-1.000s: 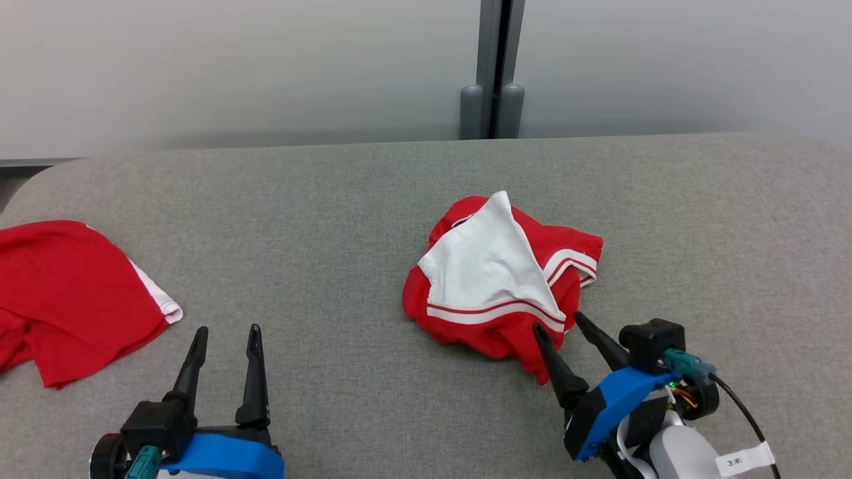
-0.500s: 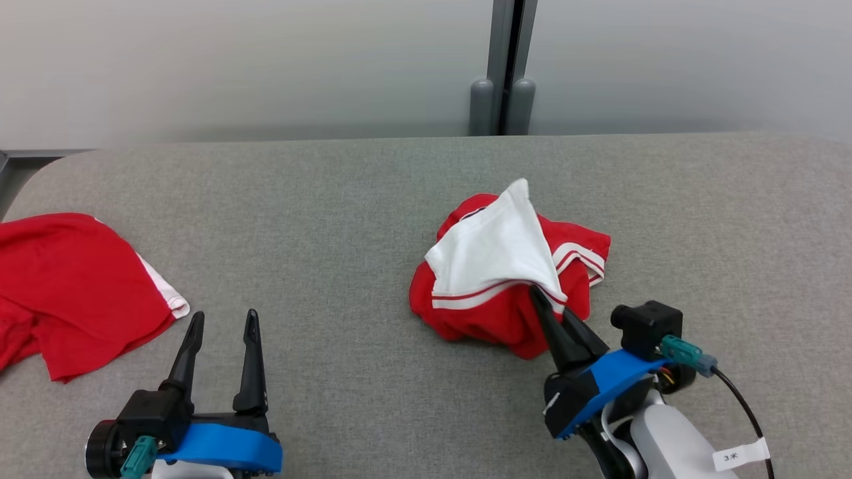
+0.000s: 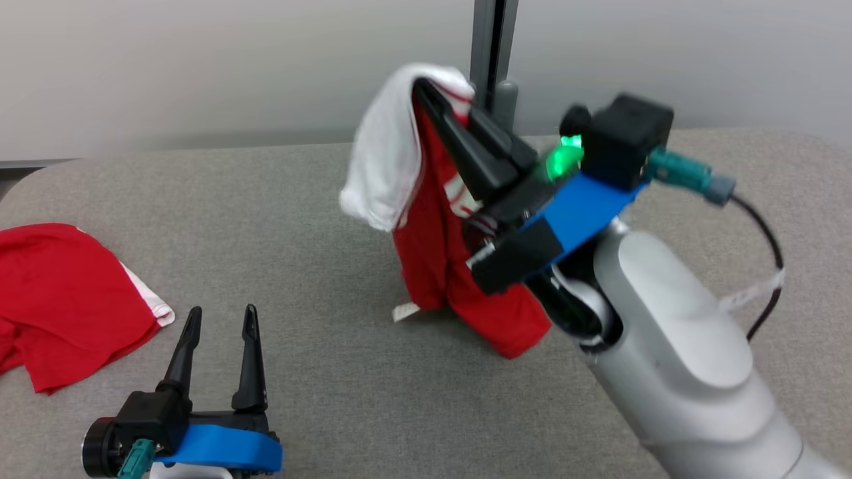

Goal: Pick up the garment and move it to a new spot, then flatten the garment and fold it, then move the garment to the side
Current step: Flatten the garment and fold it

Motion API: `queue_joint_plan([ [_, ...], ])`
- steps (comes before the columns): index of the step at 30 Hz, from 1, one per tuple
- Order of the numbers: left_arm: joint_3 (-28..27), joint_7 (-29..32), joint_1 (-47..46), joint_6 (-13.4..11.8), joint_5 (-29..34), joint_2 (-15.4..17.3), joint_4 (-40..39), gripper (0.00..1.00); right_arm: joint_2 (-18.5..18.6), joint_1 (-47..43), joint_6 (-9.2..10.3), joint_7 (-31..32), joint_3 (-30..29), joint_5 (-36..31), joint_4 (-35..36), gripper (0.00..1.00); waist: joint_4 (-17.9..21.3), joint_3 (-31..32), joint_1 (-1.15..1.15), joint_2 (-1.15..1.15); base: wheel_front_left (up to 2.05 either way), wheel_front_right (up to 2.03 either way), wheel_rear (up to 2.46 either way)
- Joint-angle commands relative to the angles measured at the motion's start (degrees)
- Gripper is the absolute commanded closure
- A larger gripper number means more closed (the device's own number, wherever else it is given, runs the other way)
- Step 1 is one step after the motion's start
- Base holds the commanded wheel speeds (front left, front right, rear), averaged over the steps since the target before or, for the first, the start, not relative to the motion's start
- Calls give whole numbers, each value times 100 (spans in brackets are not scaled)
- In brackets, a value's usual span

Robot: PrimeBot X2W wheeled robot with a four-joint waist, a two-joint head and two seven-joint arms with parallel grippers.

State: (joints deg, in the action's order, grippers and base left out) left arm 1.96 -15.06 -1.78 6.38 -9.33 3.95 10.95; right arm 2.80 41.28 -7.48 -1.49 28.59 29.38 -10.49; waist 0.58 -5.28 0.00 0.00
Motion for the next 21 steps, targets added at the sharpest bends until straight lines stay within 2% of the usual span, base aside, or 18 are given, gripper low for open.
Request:
queue_joint_plan([
  [1,-32,-16,13,23,40,6,-43,0,16,429,-3,5,117,277,77,100,23,-30,0,0,0,0,0],
  [5,-12,-17,-30,34,77,23,-68,0,17,1225,-3,-89,252,503,90,100,33,-38,0,0,0,0,0],
  [9,26,-17,-66,50,92,14,-103,0,18,1706,-2,-191,123,359,-91,100,35,-23,0,0,0,0,0],
  [12,45,-17,-73,57,97,9,-115,0,18,1693,-2,-182,-66,210,-268,100,25,-18,0,0,0,0,0],
  [16,58,-17,-53,66,93,-4,-156,0,49,1326,-3,-145,-666,-237,-728,100,25,-50,0,0,0,0,0],
  [21,130,-17,-130,73,78,-16,-173,0,337,729,-3,-244,-1421,-694,-1354,100,-65,-194,0,0,0,0,0],
])
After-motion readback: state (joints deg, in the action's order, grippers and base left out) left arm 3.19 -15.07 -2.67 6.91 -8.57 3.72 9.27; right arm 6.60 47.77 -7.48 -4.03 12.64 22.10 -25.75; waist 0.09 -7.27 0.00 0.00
